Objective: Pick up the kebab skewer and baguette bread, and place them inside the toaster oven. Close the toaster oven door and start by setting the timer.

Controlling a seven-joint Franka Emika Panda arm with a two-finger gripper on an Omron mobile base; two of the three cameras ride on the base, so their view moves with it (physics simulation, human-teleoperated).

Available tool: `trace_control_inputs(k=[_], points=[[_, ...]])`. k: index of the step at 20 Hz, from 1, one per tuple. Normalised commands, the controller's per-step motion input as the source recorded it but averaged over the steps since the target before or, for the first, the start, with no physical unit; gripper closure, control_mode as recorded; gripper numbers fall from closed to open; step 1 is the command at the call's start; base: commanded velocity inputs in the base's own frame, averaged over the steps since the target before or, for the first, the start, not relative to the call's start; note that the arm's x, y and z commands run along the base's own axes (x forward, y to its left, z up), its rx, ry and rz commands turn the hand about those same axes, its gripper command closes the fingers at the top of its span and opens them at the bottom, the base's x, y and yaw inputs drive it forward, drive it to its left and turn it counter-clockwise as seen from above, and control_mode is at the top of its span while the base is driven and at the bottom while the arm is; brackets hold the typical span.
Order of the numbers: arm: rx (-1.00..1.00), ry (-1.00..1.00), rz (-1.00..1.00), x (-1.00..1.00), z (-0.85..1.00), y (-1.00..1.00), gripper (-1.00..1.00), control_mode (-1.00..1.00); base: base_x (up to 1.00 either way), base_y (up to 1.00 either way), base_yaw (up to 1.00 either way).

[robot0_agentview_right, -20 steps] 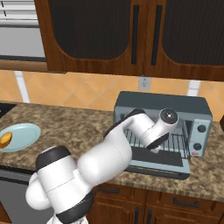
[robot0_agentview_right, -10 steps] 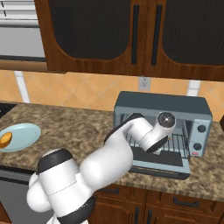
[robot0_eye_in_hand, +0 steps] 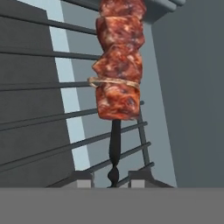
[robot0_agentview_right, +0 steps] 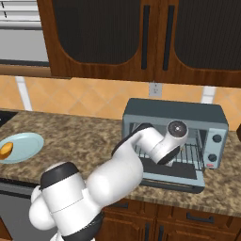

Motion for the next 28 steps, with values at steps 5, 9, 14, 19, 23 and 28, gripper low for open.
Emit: trace_control_inputs(k=[5,9,14,19,23,28], points=[[-0.01,-0.01,0.00,0.00,-0.02,-0.20,-1.00,-1.00,0.00,0.00,0.00],[0.00,-0.03,0.01,0.00,0.00,-0.06,-1.00,-1.00,0.00,0.00,0.00],[0.00,0.00,0.04,-0.01,0.10,-0.12,-1.00,-1.00,0.00,0.00,0.00],[0.00,0.00,0.04,-0.22,0.20,-0.03,-1.00,-1.00,0.00,0.00,0.00],[0.00,0.00,0.01,-0.24,0.26,0.00,-1.00,-1.00,0.00,0.00,0.00],[0.02,0.00,-0.02,-0.68,0.40,0.50,-1.00,-1.00,0.00,0.00,0.00]])
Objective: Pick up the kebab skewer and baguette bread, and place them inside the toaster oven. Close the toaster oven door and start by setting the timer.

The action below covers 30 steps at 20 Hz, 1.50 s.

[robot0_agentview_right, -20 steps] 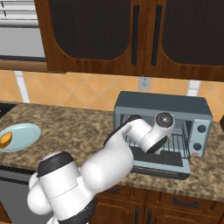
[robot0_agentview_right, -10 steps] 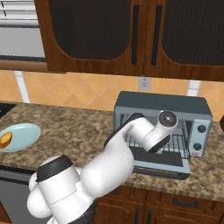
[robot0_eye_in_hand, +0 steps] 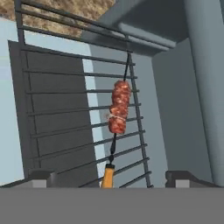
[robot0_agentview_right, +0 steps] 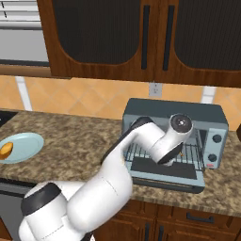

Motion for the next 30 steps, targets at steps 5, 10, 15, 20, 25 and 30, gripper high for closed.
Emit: trace_control_inputs(k=[5,10,15,20,25,30], points=[[0.14,0.02,-0.15,-0.88,0.44,0.87,-1.00,-1.00,0.00,0.00,0.00],[0.13,0.00,-0.23,-1.00,0.18,0.97,-1.00,-1.00,0.00,0.00,0.00],[0.16,-0.02,-0.43,-0.80,0.00,0.98,-1.00,-1.00,0.00,0.00,0.00],[0.18,0.00,-0.36,-0.29,0.27,1.00,-1.00,-1.00,0.00,0.00,0.00],[0.18,-0.01,-0.35,-0.11,0.24,1.00,-1.00,-1.00,0.00,0.00,0.00],[0.18,0.00,-0.29,0.00,0.09,1.00,-1.00,-1.00,0.00,0.00,0.00]])
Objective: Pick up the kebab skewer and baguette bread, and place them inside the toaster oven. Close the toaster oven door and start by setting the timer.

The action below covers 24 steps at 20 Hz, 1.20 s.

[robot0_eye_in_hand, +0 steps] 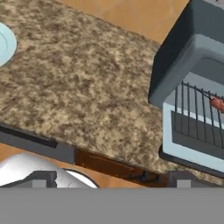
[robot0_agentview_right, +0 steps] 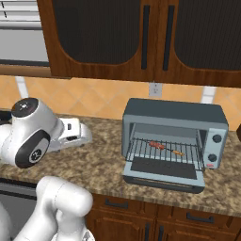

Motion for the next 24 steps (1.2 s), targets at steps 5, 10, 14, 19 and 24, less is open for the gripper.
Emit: trace_control_inputs(k=[5,10,14,19,24], points=[[0.16,-0.02,-0.21,-0.02,-0.12,1.00,-1.00,-1.00,0.00,0.00,0.00],[0.15,0.00,-0.08,0.00,-0.25,1.00,-1.00,-1.00,0.00,0.00,0.00],[0.17,0.00,-0.04,0.00,-0.32,1.00,-1.00,-1.00,0.00,0.00,0.00],[0.10,0.05,0.00,0.01,-0.42,1.00,-1.00,-1.00,0.00,0.00,0.00],[0.03,0.17,0.17,0.24,-0.16,1.00,-1.00,-1.00,0.00,0.00,0.00]])
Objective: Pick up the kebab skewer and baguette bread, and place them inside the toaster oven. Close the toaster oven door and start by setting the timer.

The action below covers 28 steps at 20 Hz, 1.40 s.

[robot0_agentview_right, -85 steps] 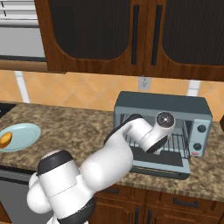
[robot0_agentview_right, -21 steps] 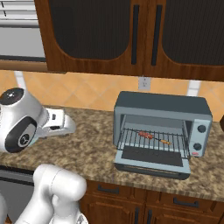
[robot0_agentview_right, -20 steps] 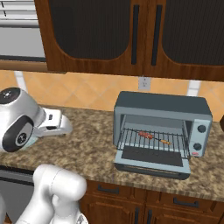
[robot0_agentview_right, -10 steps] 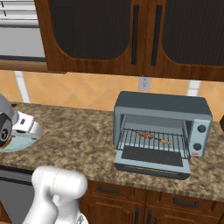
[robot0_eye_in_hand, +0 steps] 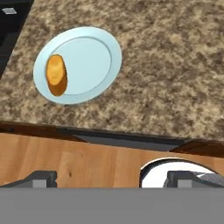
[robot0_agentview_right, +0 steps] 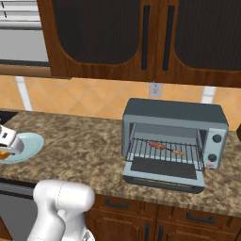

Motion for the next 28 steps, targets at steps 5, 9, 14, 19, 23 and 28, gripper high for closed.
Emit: trace_control_inputs(k=[5,9,14,19,23,28], points=[[0.00,0.03,0.13,0.93,-0.11,1.00,-1.00,-1.00,0.00,0.00,0.00],[0.00,0.00,0.08,0.63,-0.36,0.82,-1.00,-1.00,0.00,0.00,0.00],[0.00,0.05,0.03,0.49,-0.48,0.68,-1.00,-1.00,0.00,0.00,0.00],[-0.01,0.08,0.00,0.26,-0.59,0.32,-1.00,-1.00,0.00,0.00,0.00],[-0.05,0.03,0.00,0.37,-0.49,0.21,-1.00,-1.00,0.00,0.00,0.00],[-0.10,0.03,0.00,0.46,-0.40,0.32,-1.00,-1.00,0.00,0.00,0.00]])
